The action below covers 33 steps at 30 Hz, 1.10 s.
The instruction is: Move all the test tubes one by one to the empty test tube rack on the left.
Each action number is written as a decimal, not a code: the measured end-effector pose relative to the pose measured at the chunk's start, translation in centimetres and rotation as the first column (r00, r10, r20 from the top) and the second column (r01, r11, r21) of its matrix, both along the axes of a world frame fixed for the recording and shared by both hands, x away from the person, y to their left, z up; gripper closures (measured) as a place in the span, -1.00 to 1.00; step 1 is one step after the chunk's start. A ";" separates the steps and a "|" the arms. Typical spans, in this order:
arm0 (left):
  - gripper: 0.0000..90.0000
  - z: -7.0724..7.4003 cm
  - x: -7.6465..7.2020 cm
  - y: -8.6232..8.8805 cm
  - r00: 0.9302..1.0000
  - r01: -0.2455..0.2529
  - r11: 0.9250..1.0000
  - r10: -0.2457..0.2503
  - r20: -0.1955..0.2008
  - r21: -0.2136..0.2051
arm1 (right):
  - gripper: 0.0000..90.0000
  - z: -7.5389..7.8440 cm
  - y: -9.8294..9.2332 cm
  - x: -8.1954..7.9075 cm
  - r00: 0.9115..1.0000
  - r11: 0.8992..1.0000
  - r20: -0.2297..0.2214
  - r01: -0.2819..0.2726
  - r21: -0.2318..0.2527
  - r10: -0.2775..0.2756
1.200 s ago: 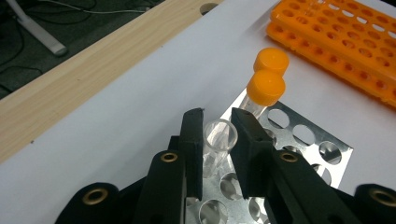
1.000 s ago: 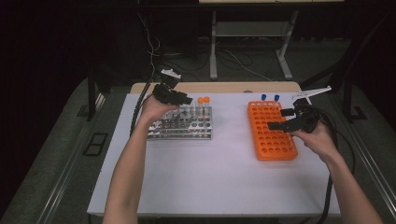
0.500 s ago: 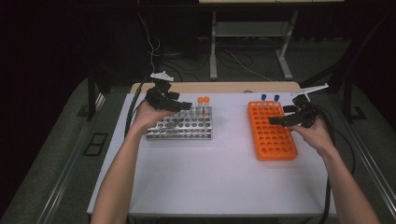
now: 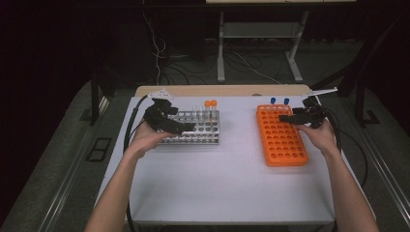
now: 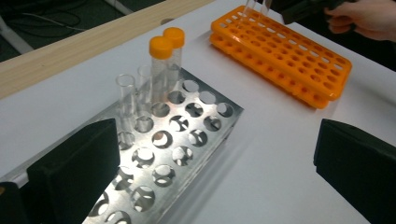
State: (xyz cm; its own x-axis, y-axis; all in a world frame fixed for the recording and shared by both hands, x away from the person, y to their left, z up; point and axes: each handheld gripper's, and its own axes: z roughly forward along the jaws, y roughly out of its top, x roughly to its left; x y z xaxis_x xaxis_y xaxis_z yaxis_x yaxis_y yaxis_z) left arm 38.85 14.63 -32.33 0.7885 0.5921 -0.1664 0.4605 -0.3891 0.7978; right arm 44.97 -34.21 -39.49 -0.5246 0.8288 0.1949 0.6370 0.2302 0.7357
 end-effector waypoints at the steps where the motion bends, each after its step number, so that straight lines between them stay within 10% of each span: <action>1: -1.00 0.0 -0.3 -0.1 1.000 0.004 1.000 -0.004 0.002 -0.003 | -0.43 -0.2 0.0 0.1 1.000 1.000 0.005 0.004 0.005 -0.004; 17: -1.00 0.1 -2.0 -1.2 0.998 0.061 0.998 -0.062 0.028 0.012 | 0.66 -1.7 1.3 1.4 0.995 0.995 0.069 0.077 -0.070 -0.072; 33: -1.00 0.3 -2.5 -1.8 0.996 0.089 0.995 -0.090 0.025 0.036 | 0.68 3.5 1.4 -2.2 0.990 0.995 0.133 0.046 -0.091 -0.034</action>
